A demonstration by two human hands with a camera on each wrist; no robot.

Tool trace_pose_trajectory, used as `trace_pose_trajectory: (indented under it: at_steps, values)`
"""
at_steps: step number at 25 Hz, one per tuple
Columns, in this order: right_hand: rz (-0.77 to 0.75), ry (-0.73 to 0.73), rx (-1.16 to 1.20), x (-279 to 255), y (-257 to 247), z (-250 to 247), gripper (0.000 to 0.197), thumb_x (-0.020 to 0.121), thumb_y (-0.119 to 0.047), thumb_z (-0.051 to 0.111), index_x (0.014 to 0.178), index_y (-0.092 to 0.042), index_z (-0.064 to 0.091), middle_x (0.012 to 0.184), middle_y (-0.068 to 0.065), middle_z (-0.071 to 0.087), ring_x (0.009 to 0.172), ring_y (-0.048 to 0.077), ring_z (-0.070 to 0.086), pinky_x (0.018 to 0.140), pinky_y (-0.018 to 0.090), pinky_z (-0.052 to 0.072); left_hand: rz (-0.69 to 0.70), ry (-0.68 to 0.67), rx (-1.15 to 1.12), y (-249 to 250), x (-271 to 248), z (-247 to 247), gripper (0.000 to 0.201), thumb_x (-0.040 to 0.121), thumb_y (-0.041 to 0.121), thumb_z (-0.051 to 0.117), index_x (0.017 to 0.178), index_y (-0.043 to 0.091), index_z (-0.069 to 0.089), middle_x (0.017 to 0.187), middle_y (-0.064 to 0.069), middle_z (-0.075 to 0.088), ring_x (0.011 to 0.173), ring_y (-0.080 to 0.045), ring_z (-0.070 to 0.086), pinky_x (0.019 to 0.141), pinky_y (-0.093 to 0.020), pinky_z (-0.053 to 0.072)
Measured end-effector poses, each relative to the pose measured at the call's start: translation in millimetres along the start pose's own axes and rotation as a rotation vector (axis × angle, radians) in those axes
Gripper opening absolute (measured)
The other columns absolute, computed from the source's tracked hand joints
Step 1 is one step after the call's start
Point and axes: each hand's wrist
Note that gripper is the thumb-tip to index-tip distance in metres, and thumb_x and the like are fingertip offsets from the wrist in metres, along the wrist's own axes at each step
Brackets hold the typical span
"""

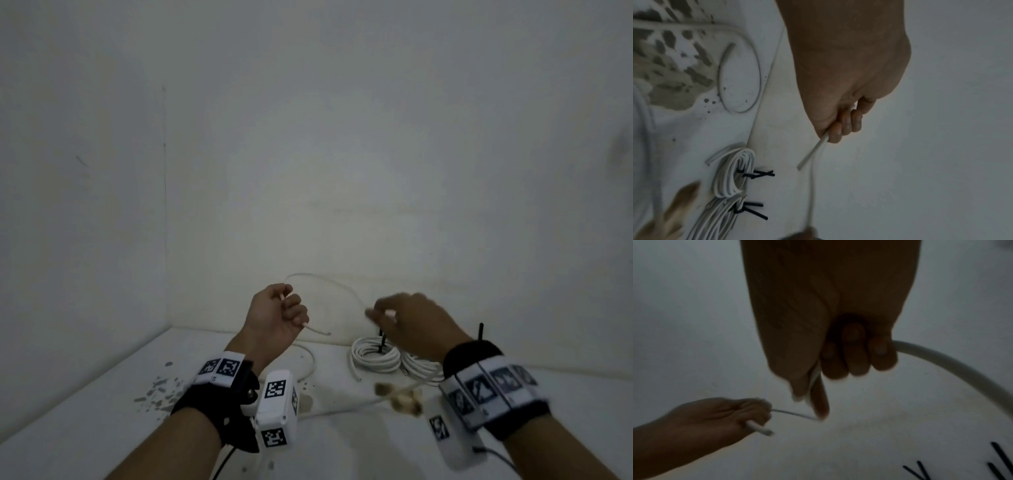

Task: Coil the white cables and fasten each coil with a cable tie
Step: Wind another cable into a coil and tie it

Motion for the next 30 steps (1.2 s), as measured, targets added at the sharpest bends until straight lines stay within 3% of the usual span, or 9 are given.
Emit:
trace_pose_trajectory:
  at_steps: [3, 7, 10, 14, 18, 21, 25, 28, 30]
  values:
    - [-0.154, -0.330, -0.102, -34, -28, 17, 0.040, 0.097, -0.057, 0.046, 0.081, -0.025, 0.065, 0.088, 0.000, 0.067, 0.083, 0.020, 0.064, 0.067, 0.028, 0.042, 0.069, -0.033, 0.069, -17, 3, 14, 0.024, 0.103, 0.021, 0.036, 0.086, 0.015, 0.050, 0.054, 0.003, 0.038, 0.043, -0.011, 0.032, 0.042, -0.022, 0.032]
    - [-0.222, -0.324, 0.024, -50, -48, 17, 0.037, 0.094, -0.056, 0.054, 0.084, -0.025, 0.073, 0.076, -0.006, 0.059, 0.073, 0.014, 0.058, 0.073, 0.030, 0.050, 0.052, -0.057, 0.223, -50, 1, 8, 0.023, 0.106, 0.027, 0.036, 0.112, 0.015, 0.055, 0.066, 0.000, 0.047, 0.051, -0.010, 0.038, 0.049, -0.023, 0.034]
    - [-0.211, -0.115, 0.062, -46, -43, 10, 0.034, 0.095, -0.054, 0.054, 0.080, -0.029, 0.072, 0.067, -0.012, 0.054, 0.066, 0.011, 0.052, 0.066, 0.028, 0.047, -0.085, -0.179, 0.485, -66, -8, 1, 0.030, 0.105, 0.027, 0.039, 0.120, 0.009, 0.058, 0.079, -0.006, 0.057, 0.064, -0.015, 0.051, 0.057, -0.025, 0.043]
    - [-0.067, 0.161, 0.178, -34, -25, 8, 0.040, 0.085, -0.065, 0.060, 0.077, -0.028, 0.073, 0.071, -0.008, 0.069, 0.069, 0.010, 0.064, 0.064, 0.029, 0.052, -0.213, -0.240, 0.732, -79, -30, 8, 0.046, 0.102, 0.020, 0.035, 0.073, 0.014, 0.069, 0.051, -0.001, 0.042, 0.045, -0.011, 0.034, 0.048, -0.022, 0.027]
    - [0.130, 0.354, 0.314, -26, -1, 21, 0.069, 0.062, -0.087, 0.058, 0.062, -0.018, 0.063, 0.050, -0.005, 0.060, 0.048, 0.008, 0.057, 0.048, 0.026, 0.043, -0.199, -0.180, 0.546, -81, -35, 15, 0.047, 0.096, 0.045, 0.046, 0.055, 0.021, 0.041, 0.044, 0.007, 0.015, 0.041, -0.010, 0.010, 0.042, -0.023, 0.010]
    - [0.137, 0.222, 0.733, -29, 22, 37, 0.074, 0.070, -0.076, 0.058, 0.070, -0.003, 0.065, 0.049, -0.001, 0.047, 0.046, 0.012, 0.043, 0.051, 0.023, 0.039, -0.162, -0.130, 0.321, -73, -32, 12, 0.052, 0.088, 0.043, 0.054, 0.053, 0.025, 0.020, 0.042, 0.006, 0.008, 0.040, -0.012, 0.006, 0.043, -0.026, 0.008]
    - [0.099, -0.057, 1.229, -42, 47, 42, 0.041, 0.089, -0.039, 0.058, 0.087, 0.001, 0.070, 0.058, 0.000, 0.037, 0.056, 0.019, 0.041, 0.063, 0.034, 0.047, -0.136, -0.074, 0.171, -57, -26, 0, 0.051, 0.085, 0.043, 0.055, 0.052, 0.027, 0.019, 0.047, 0.007, 0.001, 0.039, -0.013, 0.000, 0.041, -0.019, 0.005]
    - [0.156, 0.212, 1.218, -36, 53, 38, 0.025, 0.088, -0.028, 0.065, 0.084, -0.007, 0.077, 0.055, -0.003, 0.047, 0.054, 0.014, 0.044, 0.057, 0.029, 0.039, -0.131, -0.087, 0.161, -57, -27, -5, 0.051, 0.086, 0.043, 0.052, 0.048, 0.025, 0.024, 0.046, 0.007, 0.001, 0.038, -0.012, 0.000, 0.039, -0.018, 0.006]
    - [0.234, 0.499, 0.843, -31, 52, 40, 0.028, 0.084, -0.040, 0.074, 0.071, -0.015, 0.073, 0.051, -0.003, 0.056, 0.048, 0.012, 0.046, 0.055, 0.028, 0.039, -0.116, -0.095, 0.148, -59, -26, -9, 0.050, 0.087, 0.040, 0.050, 0.046, 0.024, 0.025, 0.046, 0.008, 0.001, 0.037, -0.012, 0.000, 0.037, -0.018, 0.007]
Point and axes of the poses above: each hand's wrist, its own x-axis towards the middle knuckle, its own z-axis out of the palm, y = z × x
